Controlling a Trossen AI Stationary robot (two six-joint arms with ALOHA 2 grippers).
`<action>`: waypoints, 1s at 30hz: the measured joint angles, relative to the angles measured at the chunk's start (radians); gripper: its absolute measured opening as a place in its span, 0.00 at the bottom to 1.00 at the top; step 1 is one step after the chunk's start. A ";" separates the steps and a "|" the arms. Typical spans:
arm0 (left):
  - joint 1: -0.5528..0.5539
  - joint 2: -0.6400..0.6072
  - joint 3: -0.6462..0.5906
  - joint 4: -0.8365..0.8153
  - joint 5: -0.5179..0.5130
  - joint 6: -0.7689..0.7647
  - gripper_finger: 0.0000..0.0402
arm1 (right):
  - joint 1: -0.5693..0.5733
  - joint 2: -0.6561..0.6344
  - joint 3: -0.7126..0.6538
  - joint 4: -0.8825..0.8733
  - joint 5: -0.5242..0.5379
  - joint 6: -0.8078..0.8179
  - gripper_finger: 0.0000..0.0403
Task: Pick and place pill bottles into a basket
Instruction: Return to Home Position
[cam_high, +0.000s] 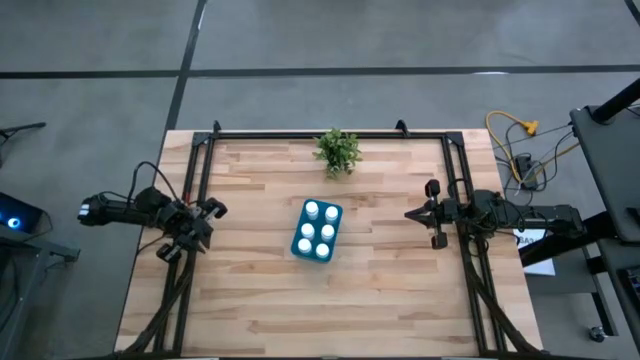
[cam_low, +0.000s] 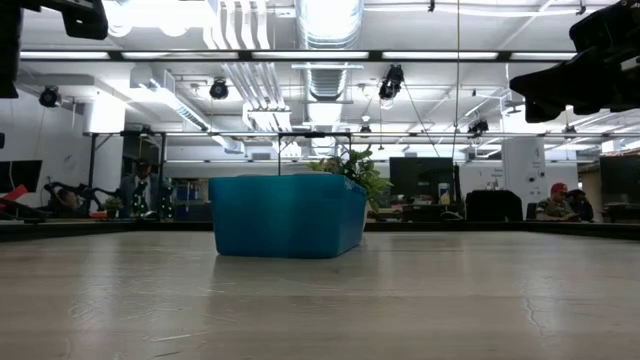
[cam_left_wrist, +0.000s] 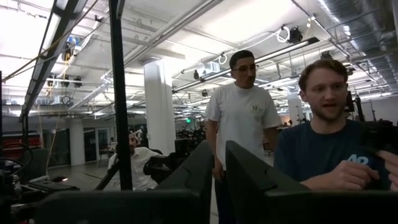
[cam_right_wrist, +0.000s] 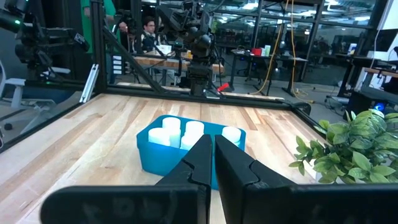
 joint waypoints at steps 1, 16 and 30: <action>0.000 0.000 0.000 0.000 -0.001 0.000 0.06 | 0.000 0.000 0.000 0.000 0.000 0.001 0.02; 0.000 -0.001 0.000 0.000 -0.006 -0.003 0.03 | 0.000 0.000 0.000 0.000 0.000 0.002 0.02; 0.000 -0.001 0.000 0.001 -0.034 -0.004 0.03 | 0.000 0.000 0.000 0.000 0.000 0.001 0.02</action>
